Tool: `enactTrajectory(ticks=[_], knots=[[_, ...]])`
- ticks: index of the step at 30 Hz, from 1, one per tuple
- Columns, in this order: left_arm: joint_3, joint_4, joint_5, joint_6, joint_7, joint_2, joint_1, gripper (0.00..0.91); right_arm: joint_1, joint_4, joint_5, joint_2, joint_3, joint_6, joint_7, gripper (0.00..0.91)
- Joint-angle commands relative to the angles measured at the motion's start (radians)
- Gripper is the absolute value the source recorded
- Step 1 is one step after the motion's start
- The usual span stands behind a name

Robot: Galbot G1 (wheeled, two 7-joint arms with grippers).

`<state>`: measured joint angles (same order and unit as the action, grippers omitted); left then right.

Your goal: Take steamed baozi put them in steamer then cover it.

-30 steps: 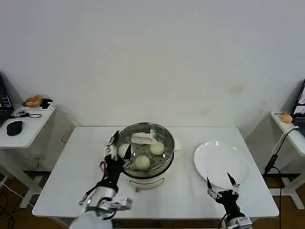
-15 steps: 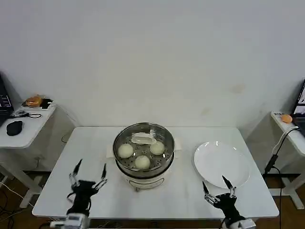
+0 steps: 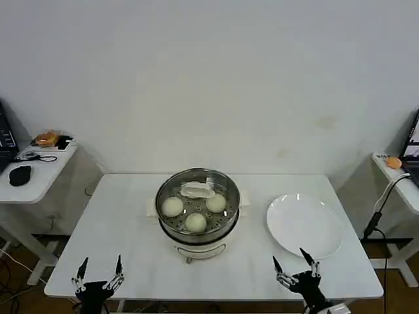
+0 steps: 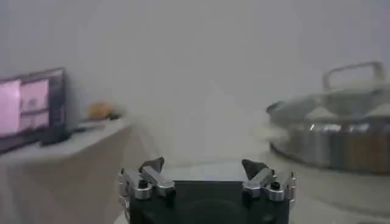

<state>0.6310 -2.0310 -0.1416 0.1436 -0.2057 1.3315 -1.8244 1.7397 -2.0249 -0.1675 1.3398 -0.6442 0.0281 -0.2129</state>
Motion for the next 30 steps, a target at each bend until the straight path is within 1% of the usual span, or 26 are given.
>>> enactTrajectory(ticks=[1,4,12,16,21,23,27,30], knots=[[0.032,0.029,-0.036,0.034,0.009,0.02,-0.039,0.907,0.006,0.001,0.0,-0.01,0.035,-0.017,0.006,0.907],[0.032,0.037,-0.031,0.045,0.028,0.019,-0.033,0.907,-0.002,0.014,0.019,0.0,0.049,-0.013,0.007,0.907],[0.024,0.021,0.027,0.036,0.037,0.035,-0.037,0.907,-0.005,0.022,0.047,0.017,0.066,-0.006,0.009,0.907],[0.027,0.02,0.058,0.046,0.055,0.043,-0.036,0.907,-0.001,0.023,0.047,0.02,0.071,-0.006,0.012,0.907],[0.026,0.016,0.091,0.023,0.066,0.04,-0.036,0.907,0.003,0.018,0.031,0.019,0.076,0.0,0.027,0.907],[0.019,-0.001,0.118,0.016,0.069,0.036,-0.044,0.907,0.006,0.01,0.001,0.017,0.078,-0.02,0.041,0.907],[0.013,-0.022,0.114,-0.013,0.064,0.038,-0.039,0.907,0.006,0.003,-0.002,0.005,0.076,-0.043,0.044,0.907],[0.004,-0.027,0.111,-0.034,0.055,0.039,-0.031,0.907,0.015,-0.015,-0.015,-0.009,0.077,-0.099,0.052,0.907]])
